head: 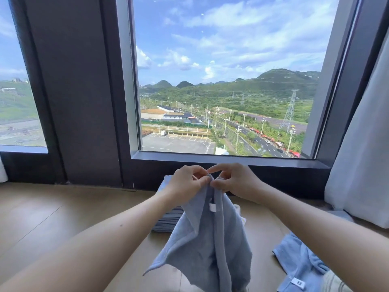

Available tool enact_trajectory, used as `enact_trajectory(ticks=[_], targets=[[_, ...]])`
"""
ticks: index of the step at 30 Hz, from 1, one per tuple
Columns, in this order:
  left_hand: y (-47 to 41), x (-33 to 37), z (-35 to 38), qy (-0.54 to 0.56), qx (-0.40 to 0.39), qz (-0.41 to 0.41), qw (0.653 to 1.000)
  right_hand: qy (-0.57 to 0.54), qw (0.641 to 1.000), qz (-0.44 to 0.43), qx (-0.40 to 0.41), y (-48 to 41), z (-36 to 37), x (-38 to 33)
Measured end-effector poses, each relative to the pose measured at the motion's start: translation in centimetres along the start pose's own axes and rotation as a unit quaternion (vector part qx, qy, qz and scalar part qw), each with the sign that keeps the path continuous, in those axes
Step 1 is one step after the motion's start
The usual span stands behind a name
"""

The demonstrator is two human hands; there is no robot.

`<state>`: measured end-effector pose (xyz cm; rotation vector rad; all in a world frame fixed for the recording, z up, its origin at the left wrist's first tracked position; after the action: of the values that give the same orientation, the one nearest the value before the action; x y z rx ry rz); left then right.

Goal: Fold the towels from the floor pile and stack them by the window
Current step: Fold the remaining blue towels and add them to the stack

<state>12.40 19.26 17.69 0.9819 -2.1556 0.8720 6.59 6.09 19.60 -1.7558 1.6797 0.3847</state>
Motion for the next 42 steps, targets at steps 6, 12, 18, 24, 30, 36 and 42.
enact_trajectory(ticks=[6,12,18,24,30,36,42], targets=[[0.1,0.3,-0.3,0.03,0.0,0.017,0.999,0.01,1.0,-0.015,0.001,0.0,0.1,-0.3],[0.2,0.0,-0.6,0.017,-0.014,0.0,1.0,0.001,0.998,0.004,0.057,-0.3,-0.5,0.3],[0.4,-2.0,-1.3,-0.025,-0.03,-0.052,0.998,-0.03,0.991,0.052,0.119,-0.1,-2.5,1.8],[0.0,-1.9,-1.3,0.084,-0.004,-0.07,0.994,-0.04,0.989,0.062,0.126,0.0,-2.5,2.0],[0.3,-1.6,0.2,0.105,-0.06,-0.065,0.991,-0.045,0.99,0.057,0.124,0.1,-2.4,1.7],[-0.3,-1.9,-0.7,0.101,0.037,-0.064,0.992,-0.034,0.989,0.069,0.124,0.2,-2.5,2.1],[-0.2,-1.7,-1.0,0.168,0.083,-0.073,0.98,-0.059,0.99,0.067,0.106,-0.1,-1.9,2.0]])
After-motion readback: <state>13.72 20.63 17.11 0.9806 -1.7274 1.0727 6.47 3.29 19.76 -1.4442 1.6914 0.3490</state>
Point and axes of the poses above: each hand's wrist, its own y-axis away from the middle knuckle, its own z-axis out of the palm, x = y × z, the point moved 4 cm from there along -y, towards the middle knuckle, and after that the axes turned 1 degree about -z, right-handed, at the moved point
